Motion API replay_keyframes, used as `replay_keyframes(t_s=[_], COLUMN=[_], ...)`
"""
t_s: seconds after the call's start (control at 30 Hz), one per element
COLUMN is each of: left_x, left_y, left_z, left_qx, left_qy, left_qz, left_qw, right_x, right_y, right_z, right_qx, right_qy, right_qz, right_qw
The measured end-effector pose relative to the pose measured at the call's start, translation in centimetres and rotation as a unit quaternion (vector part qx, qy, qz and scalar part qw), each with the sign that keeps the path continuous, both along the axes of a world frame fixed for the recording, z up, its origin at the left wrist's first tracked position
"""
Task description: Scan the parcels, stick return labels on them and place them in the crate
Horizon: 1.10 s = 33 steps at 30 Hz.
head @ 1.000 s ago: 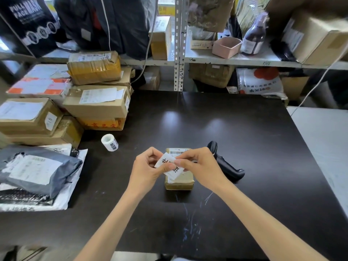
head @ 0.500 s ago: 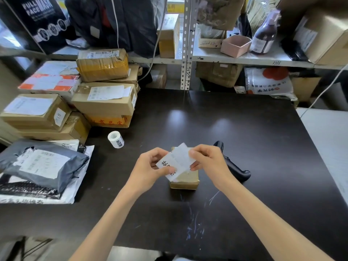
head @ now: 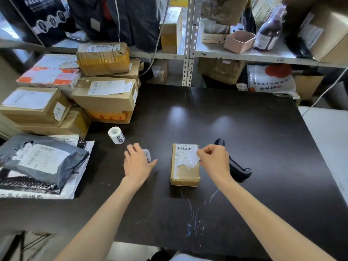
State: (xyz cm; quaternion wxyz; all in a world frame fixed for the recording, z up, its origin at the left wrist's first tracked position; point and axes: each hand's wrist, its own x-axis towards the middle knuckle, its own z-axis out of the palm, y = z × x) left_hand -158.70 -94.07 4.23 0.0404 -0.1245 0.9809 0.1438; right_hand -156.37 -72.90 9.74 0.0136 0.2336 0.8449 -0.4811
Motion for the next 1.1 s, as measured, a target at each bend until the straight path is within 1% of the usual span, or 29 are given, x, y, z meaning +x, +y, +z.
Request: replay_keyframes(t_s=[0.03,0.07,0.1,0.13,0.17,0.23,0.27,0.33,0.37,0.43,0.47,0.5,0.57,0.6,0.63,0.67,0.73,0.77,0.8,0.83,0.9,0.93,0.97,1.0,1.1], left_x=[0.4,1.0,1.8,2.5,3.1,3.6,3.6,3.2,3.0,2.6,2.3,2.1,2.0,2.1,2.3,2.4,2.6,2.7,2.8,2.8,3.0,3.0,3.0,2.9,2.4], left_y=[0.7,1.8,3.0,4.4,5.8,7.8,8.3,8.5,8.4,8.2,7.9,7.6,7.3,6.8,6.5,6.4,6.3,6.2,6.2,6.2,6.3,6.3,6.4,6.5,6.6], left_z=[0.6,1.5,2.5,3.5,4.2,4.9,5.0,4.9,4.6,4.5,4.3,4.3,4.2,4.1,3.9,3.8,3.4,3.1,2.9,2.5,1.7,1.4,1.2,1.0,0.3], left_qx=[0.016,0.07,0.138,0.19,0.208,0.198,0.201,0.247,0.278,0.348,0.399,0.465,0.592,0.626,0.642,0.649,0.637,0.618,0.587,0.541,0.414,0.352,0.305,0.277,0.237], left_qy=[0.06,0.117,0.145,0.149,0.146,0.15,0.147,0.137,0.133,0.126,0.115,0.095,0.033,0.012,-0.003,-0.014,-0.016,-0.013,-0.007,0.003,0.03,0.045,0.058,0.065,0.043], left_qz=[-0.03,-0.085,-0.147,-0.2,-0.236,-0.25,-0.234,-0.199,-0.181,-0.117,-0.069,-0.015,0.063,0.082,0.092,0.097,0.104,0.105,0.101,0.088,0.037,0.009,-0.013,-0.027,-0.041], left_qw=[0.998,0.987,0.969,0.95,0.938,0.936,0.94,0.938,0.934,0.922,0.907,0.88,0.803,0.775,0.762,0.755,0.763,0.779,0.803,0.836,0.909,0.935,0.951,0.958,0.97], right_x=[-0.1,-0.2,-0.2,-0.3,-0.4,-0.5,-0.5,-0.6,-0.6,-0.5,-0.4,-0.4,0.1,0.2,0.4,0.6,0.8,1.0,1.1,1.2,1.5,1.6,1.6,1.6,1.5], right_y=[-0.2,-0.4,-0.6,-0.8,-1.0,-1.2,-1.3,-1.0,-0.8,-0.3,0.0,0.3,1.0,0.8,0.6,0.5,0.4,0.5,0.5,0.4,0.1,-0.1,-0.2,-0.2,-0.5], right_z=[0.0,0.0,0.0,0.1,0.1,0.0,-0.1,-0.4,-0.4,-0.2,-0.2,-0.4,-0.8,-0.9,-1.0,-1.0,-1.0,-1.1,-1.3,-1.5,-2.1,-2.5,-2.8,-3.2,-4.1], right_qx=[0.011,0.021,0.032,0.048,0.061,0.057,0.037,-0.042,-0.104,-0.238,-0.264,-0.261,-0.252,-0.263,-0.276,-0.285,-0.283,-0.273,-0.253,-0.223,-0.142,-0.099,-0.063,-0.04,0.018], right_qy=[-0.005,-0.011,-0.018,-0.026,-0.031,-0.039,-0.044,-0.056,-0.059,-0.043,-0.028,-0.02,-0.034,-0.053,-0.067,-0.067,-0.05,-0.043,-0.04,-0.039,-0.037,-0.034,-0.031,-0.028,-0.041], right_qz=[0.003,0.007,0.012,0.016,0.02,0.021,0.018,0.007,-0.007,-0.051,-0.065,-0.062,-0.029,-0.006,0.013,0.023,0.028,0.028,0.028,0.027,0.025,0.026,0.027,0.027,0.047], right_qw=[1.0,1.0,0.999,0.998,0.997,0.997,0.998,0.998,0.993,0.969,0.962,0.963,0.967,0.963,0.959,0.956,0.957,0.961,0.966,0.974,0.989,0.994,0.997,0.998,0.998])
